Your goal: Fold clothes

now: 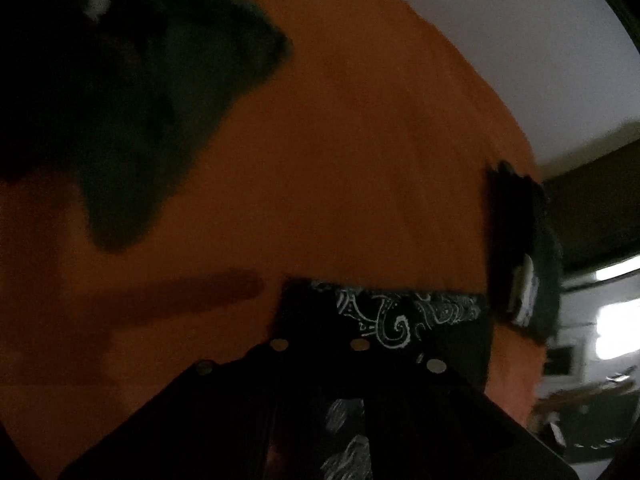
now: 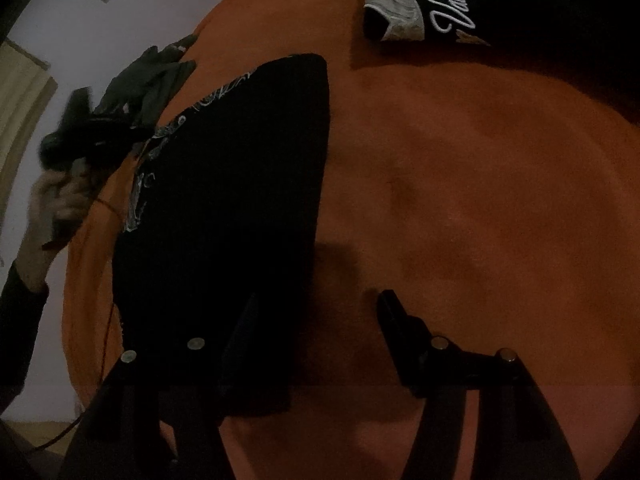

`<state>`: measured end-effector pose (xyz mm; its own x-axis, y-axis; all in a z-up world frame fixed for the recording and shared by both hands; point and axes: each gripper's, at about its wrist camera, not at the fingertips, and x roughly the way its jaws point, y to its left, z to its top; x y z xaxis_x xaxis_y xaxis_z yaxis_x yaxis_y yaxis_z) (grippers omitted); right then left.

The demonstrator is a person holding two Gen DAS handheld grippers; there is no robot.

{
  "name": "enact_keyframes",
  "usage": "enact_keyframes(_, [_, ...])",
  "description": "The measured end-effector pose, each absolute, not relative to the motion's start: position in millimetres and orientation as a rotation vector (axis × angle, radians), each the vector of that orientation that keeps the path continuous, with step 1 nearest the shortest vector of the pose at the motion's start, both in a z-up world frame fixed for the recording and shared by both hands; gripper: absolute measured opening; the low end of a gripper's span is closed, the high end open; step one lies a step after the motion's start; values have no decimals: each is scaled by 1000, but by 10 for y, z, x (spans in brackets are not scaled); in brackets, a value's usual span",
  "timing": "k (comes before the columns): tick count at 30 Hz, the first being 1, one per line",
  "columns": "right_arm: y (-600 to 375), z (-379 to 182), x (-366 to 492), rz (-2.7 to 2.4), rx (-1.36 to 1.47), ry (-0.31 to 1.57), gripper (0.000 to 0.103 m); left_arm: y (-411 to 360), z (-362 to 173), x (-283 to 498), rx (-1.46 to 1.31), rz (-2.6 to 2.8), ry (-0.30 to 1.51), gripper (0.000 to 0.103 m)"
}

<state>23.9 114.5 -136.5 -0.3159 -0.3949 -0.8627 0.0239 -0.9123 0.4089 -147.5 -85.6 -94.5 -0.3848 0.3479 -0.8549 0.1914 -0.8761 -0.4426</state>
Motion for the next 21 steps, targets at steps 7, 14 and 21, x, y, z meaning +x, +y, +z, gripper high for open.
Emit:
enact_keyframes(7, [1142, -1281, 444, -2310, 1579, -456, 61, -408, -594, -497, -1650, 2267, -648, 20])
enact_keyframes(14, [544, -1199, 1185, -2218, 1438, 65, 61, 789, -915, 274, -1720, 2069, -236, 22])
enact_keyframes(21, [34, -1377, 1542, -2537, 1219, 899, 61, 716, -1460, 378, -1858, 2254, -137, 22])
